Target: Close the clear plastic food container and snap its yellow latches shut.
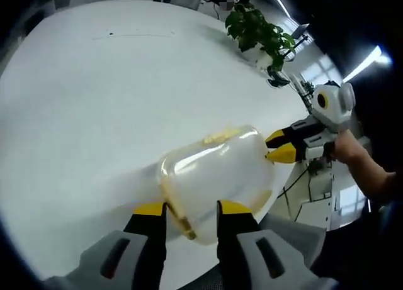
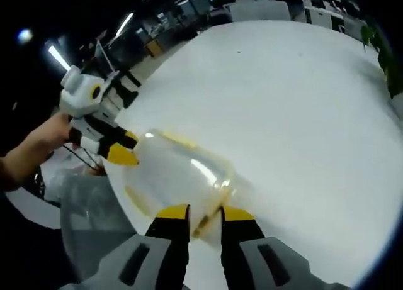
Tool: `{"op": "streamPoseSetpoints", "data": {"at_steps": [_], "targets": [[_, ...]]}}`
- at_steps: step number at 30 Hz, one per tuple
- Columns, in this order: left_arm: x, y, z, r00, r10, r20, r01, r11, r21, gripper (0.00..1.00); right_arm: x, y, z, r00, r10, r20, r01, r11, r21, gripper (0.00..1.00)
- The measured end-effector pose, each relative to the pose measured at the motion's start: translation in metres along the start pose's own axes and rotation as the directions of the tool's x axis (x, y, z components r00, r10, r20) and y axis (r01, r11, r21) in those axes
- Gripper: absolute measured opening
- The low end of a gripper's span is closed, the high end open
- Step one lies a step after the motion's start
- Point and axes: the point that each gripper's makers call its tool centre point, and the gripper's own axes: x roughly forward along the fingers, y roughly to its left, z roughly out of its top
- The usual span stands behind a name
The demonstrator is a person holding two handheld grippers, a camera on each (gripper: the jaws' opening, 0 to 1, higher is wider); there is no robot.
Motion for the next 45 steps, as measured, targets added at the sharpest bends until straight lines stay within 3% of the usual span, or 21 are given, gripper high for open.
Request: {"op": "streamPoseSetpoints", "data": {"at_steps": [6, 11, 20, 29, 35, 39, 40, 41, 45], "targets": [[-0.002, -0.002, 0.002, 0.999, 0.03, 0.018, -0.031, 0.998, 0.061, 0.29, -0.001, -0.001, 0.001, 1.0, 0.002, -0.006, -0.002, 1.0, -0.011, 0.17], [-0.003, -0.003, 0.003, 0.998, 0.06, 0.009, -0.06, 0.994, 0.091, 0.3, -0.001, 0.001, 0.002, 0.999, -0.011, -0.05, 0.007, 0.996, -0.09, 0.18], [-0.008, -0.001, -0.002, 0.997, 0.069, 0.014, -0.071, 0.992, 0.108, 0.31, 0.001, 0.004, 0.001, 0.997, 0.011, -0.073, -0.016, 0.997, -0.071, 0.18], [-0.015, 0.004, -0.005, 0.995, 0.097, 0.024, -0.1, 0.977, 0.19, 0.3, 0.004, 0.011, 0.002, 0.995, 0.006, -0.097, -0.021, 0.988, -0.153, 0.2], [-0.02, 0.01, -0.001, 0.987, 0.152, 0.06, -0.163, 0.93, 0.328, 0.4, 0.004, 0.011, 0.007, 0.996, -0.026, -0.08, 0.002, 0.958, -0.287, 0.23], [-0.02, 0.007, 0.001, 0.985, 0.159, 0.073, -0.174, 0.908, 0.38, 0.4, 0.005, 0.017, 0.007, 0.997, -0.008, -0.076, -0.026, 0.896, -0.444, 0.25], [-0.02, 0.007, 0.001, 0.984, 0.162, 0.073, -0.178, 0.903, 0.391, 0.4, 0.004, 0.017, 0.006, 0.997, -0.016, -0.076, -0.018, 0.901, -0.434, 0.25], [-0.02, 0.007, 0.001, 0.983, 0.17, 0.072, -0.185, 0.885, 0.427, 0.4, 0.003, 0.017, 0.006, 0.997, -0.02, -0.078, -0.016, 0.901, -0.433, 0.25], [-0.021, 0.002, 0.001, 0.982, 0.168, 0.081, -0.186, 0.858, 0.478, 0.4, 0.002, 0.014, 0.01, 0.997, -0.044, -0.07, 0.002, 0.859, -0.512, 0.25]]}}
